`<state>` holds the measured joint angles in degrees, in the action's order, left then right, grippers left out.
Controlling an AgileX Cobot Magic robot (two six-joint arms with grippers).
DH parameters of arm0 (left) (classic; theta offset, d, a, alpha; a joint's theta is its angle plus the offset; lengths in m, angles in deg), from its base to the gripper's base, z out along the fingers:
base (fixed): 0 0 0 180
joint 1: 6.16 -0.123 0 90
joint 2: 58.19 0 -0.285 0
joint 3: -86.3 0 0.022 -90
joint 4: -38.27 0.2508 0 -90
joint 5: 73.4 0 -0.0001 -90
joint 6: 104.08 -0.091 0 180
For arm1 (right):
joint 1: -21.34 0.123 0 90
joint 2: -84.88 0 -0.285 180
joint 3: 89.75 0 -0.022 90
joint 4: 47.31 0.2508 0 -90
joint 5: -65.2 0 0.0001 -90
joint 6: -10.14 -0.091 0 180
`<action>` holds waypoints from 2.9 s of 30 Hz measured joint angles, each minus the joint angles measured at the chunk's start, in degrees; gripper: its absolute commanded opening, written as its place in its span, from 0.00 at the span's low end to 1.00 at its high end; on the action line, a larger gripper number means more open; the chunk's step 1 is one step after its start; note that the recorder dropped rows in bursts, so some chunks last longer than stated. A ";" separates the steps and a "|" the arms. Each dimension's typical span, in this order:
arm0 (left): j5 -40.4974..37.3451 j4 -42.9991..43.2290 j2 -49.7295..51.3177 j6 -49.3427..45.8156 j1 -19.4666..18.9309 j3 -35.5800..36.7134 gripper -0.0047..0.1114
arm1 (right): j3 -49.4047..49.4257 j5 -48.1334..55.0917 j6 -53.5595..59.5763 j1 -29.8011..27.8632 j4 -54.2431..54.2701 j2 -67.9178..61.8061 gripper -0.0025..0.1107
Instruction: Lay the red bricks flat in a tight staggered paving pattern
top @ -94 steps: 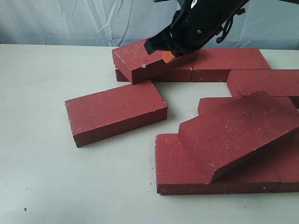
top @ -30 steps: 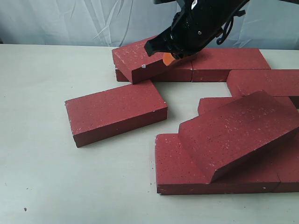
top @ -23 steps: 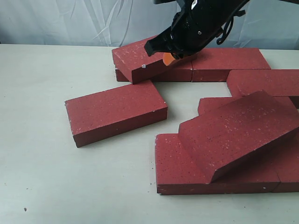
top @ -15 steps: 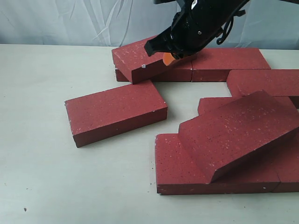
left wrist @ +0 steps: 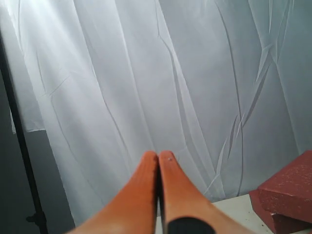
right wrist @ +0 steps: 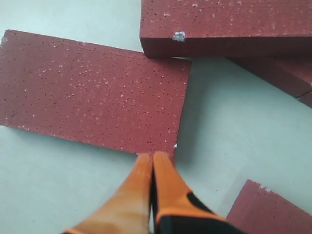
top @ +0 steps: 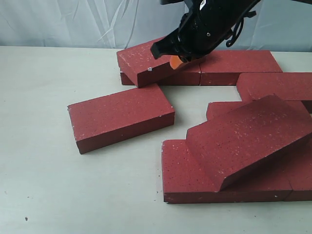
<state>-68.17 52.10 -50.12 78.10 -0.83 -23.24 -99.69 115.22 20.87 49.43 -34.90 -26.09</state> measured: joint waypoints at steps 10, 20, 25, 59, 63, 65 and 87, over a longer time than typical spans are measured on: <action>-4.08 -7.09 -0.04 0.37 0.00 -1.15 0.04 | 0.00 1.42 0.00 0.00 0.00 0.00 0.02; -17.50 -8.19 2.97 2.02 0.00 -8.38 0.04 | 0.00 1.74 0.00 0.00 2.26 0.00 0.02; -26.16 -8.98 11.28 2.91 0.00 -14.62 0.04 | 0.00 1.74 0.00 0.00 2.74 0.00 0.02; -45.34 -10.30 45.61 4.86 0.00 -26.11 0.04 | 0.00 3.57 0.00 0.00 4.43 -0.55 0.02; -45.11 -10.43 51.26 4.86 0.00 -26.11 0.04 | 0.00 3.57 0.00 0.00 4.56 -2.33 0.02; -44.21 -10.51 54.66 4.86 0.00 -26.11 0.04 | 0.00 3.57 0.00 0.00 4.69 -3.26 0.02; -38.83 -16.70 91.25 -2.19 0.00 -42.92 0.04 | 0.00 3.69 4.47 2.79 8.93 -9.01 0.02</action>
<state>-107.00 35.40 41.12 75.92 -0.83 -66.15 -99.69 118.91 25.34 52.22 -25.97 -35.09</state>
